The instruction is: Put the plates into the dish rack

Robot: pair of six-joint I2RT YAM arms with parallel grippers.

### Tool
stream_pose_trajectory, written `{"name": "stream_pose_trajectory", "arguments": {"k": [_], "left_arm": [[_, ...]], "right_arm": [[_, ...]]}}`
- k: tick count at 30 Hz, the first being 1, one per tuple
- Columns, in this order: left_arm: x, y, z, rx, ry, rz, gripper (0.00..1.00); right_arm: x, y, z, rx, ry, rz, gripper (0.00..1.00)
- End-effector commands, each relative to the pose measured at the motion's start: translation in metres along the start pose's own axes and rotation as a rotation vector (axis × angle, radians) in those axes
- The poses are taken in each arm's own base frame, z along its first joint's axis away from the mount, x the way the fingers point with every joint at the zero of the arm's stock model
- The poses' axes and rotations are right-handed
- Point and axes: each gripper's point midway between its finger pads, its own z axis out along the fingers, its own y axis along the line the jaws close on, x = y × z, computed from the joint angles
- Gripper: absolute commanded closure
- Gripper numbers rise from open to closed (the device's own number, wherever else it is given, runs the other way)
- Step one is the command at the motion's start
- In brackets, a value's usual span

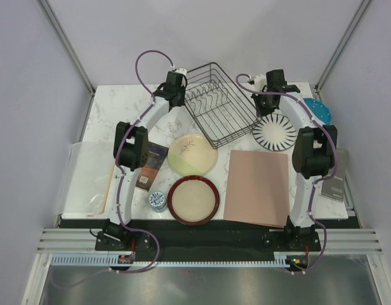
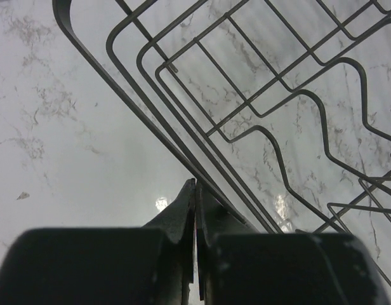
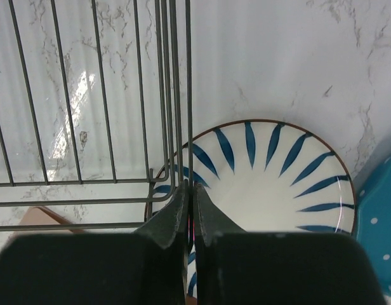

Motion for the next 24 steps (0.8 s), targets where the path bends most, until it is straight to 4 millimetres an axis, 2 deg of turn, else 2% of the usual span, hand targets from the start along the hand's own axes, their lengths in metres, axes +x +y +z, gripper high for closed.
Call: {"name": "stream_pose_trajectory", "arguments": {"k": [1, 4, 12, 16, 20, 22, 23, 24], "left_arm": [[-0.065, -0.124, -0.003, 0.306, -0.296, 0.057, 0.98], [-0.076, -0.138, -0.002, 0.333, -0.338, 0.068, 0.98], [-0.068, -0.175, 0.0, 0.418, -0.355, 0.084, 0.98], [-0.071, -0.184, 0.002, 0.405, -0.381, 0.083, 0.98], [-0.081, -0.198, -0.003, 0.41, -0.428, 0.093, 0.98], [-0.078, -0.204, -0.001, 0.402, -0.42, 0.041, 0.98], [-0.078, -0.2, 0.002, 0.38, -0.419, 0.033, 0.98], [-0.082, -0.209, -0.002, 0.394, -0.446, 0.047, 0.98]], "right_arm": [[-0.027, 0.02, -0.016, -0.044, -0.099, 0.015, 1.0], [-0.027, 0.023, -0.021, -0.045, -0.102, 0.059, 1.0], [-0.002, 0.043, -0.02, -0.094, -0.054, 0.213, 1.0], [0.01, 0.053, -0.018, -0.121, -0.031, 0.257, 1.0], [0.013, 0.055, -0.019, -0.126, -0.025, 0.285, 1.0], [0.016, 0.057, -0.017, -0.13, -0.022, 0.299, 1.0], [0.016, 0.059, -0.018, -0.13, -0.023, 0.329, 1.0], [0.017, 0.059, -0.017, -0.132, -0.024, 0.337, 1.0]]}}
